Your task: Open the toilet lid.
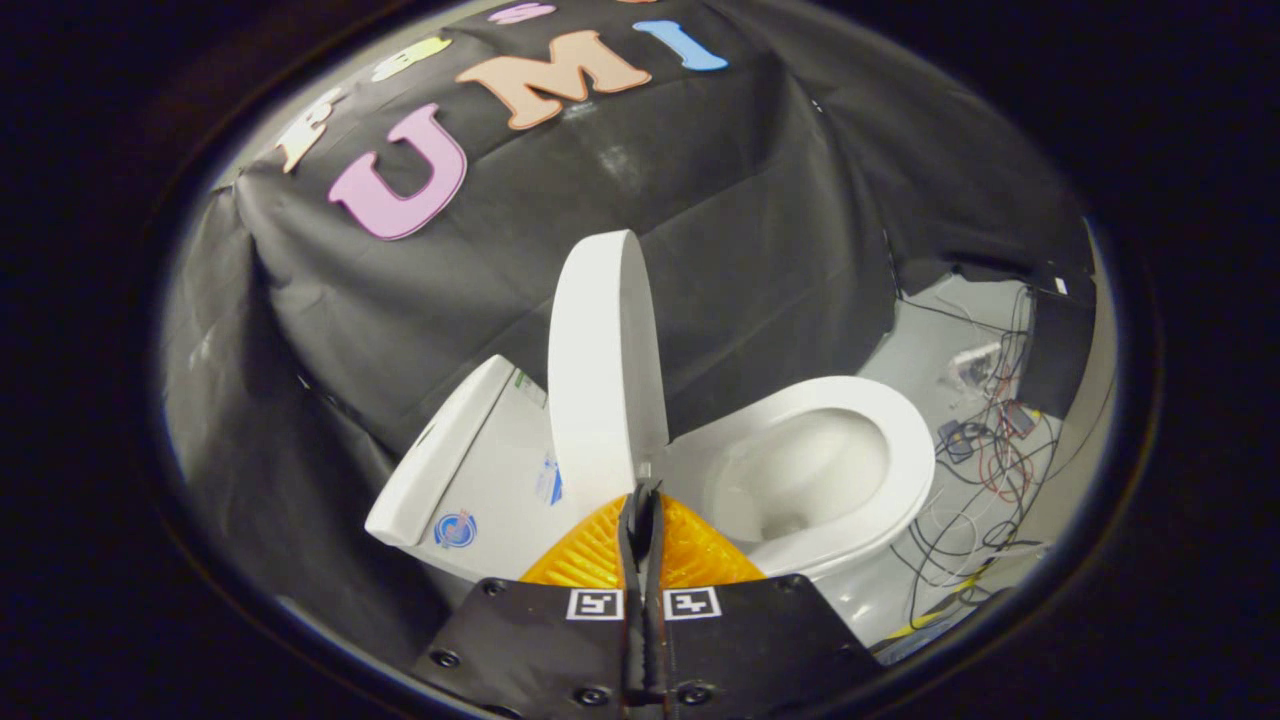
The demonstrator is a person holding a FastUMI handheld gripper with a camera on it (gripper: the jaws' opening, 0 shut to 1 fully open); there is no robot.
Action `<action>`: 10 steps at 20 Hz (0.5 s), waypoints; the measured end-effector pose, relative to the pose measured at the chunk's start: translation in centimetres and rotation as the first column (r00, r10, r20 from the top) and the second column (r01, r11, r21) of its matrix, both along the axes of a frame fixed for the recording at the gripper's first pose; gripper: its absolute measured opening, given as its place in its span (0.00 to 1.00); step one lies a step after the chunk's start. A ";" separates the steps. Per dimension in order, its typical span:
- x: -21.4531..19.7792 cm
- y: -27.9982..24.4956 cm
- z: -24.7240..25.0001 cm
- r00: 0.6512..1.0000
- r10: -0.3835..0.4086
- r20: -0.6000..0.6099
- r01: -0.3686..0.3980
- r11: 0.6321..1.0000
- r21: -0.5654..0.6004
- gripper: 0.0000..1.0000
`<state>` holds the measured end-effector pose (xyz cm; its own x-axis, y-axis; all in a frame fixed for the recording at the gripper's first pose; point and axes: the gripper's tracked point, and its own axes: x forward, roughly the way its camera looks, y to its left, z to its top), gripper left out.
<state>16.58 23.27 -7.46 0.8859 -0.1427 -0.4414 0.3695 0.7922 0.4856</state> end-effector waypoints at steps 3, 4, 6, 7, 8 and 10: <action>0.4 0.5 0.4 1.000 -0.005 0.004 0.005 1.000 -0.017 0.01; 0.5 0.8 0.6 1.000 -0.007 0.008 0.007 1.000 -0.017 0.01; 0.8 1.3 0.9 1.000 -0.005 0.010 0.005 1.000 -0.027 0.01; 0.9 1.7 1.0 1.000 0.001 0.011 0.000 0.999 -0.041 0.01; 1.1 2.0 1.1 1.000 0.005 0.013 -0.004 0.999 -0.053 0.01; 1.4 2.5 1.5 1.000 0.008 0.013 -0.007 0.998 -0.069 0.01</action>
<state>17.93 25.76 -5.92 0.8926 -0.1660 -0.4191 0.3577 0.8267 0.4343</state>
